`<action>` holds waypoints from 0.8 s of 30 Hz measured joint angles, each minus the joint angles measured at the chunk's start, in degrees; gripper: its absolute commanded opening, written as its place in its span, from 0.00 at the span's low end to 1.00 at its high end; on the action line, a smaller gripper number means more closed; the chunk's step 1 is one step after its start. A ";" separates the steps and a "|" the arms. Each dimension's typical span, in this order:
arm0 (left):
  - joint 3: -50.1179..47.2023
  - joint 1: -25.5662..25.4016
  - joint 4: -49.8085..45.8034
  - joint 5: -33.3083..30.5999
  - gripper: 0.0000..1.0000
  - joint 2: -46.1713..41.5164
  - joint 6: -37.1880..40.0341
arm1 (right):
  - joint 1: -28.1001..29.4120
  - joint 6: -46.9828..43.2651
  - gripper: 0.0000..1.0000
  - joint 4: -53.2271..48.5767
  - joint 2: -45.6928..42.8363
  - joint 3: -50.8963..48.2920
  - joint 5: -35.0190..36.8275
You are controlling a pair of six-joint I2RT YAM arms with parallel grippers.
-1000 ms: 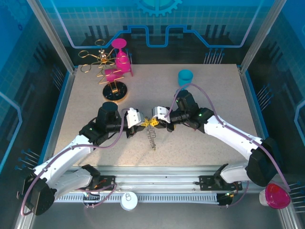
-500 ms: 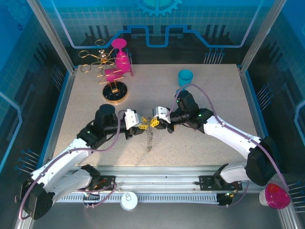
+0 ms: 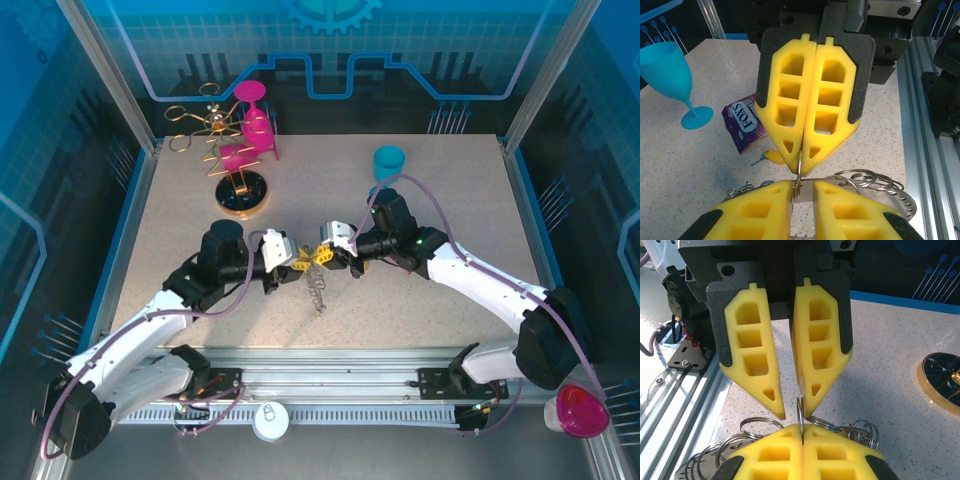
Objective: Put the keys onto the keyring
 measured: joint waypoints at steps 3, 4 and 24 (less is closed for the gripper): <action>0.00 0.00 0.57 0.02 0.17 0.57 -0.09 | 0.02 0.33 0.00 0.00 0.02 0.00 -0.50; 0.00 0.00 0.72 0.00 0.17 0.66 -0.11 | 0.02 0.44 0.00 0.02 0.02 0.00 -0.70; 0.00 -0.11 1.16 -3.19 0.00 1.77 0.20 | -1.01 5.07 0.54 -1.44 -1.40 -0.07 3.08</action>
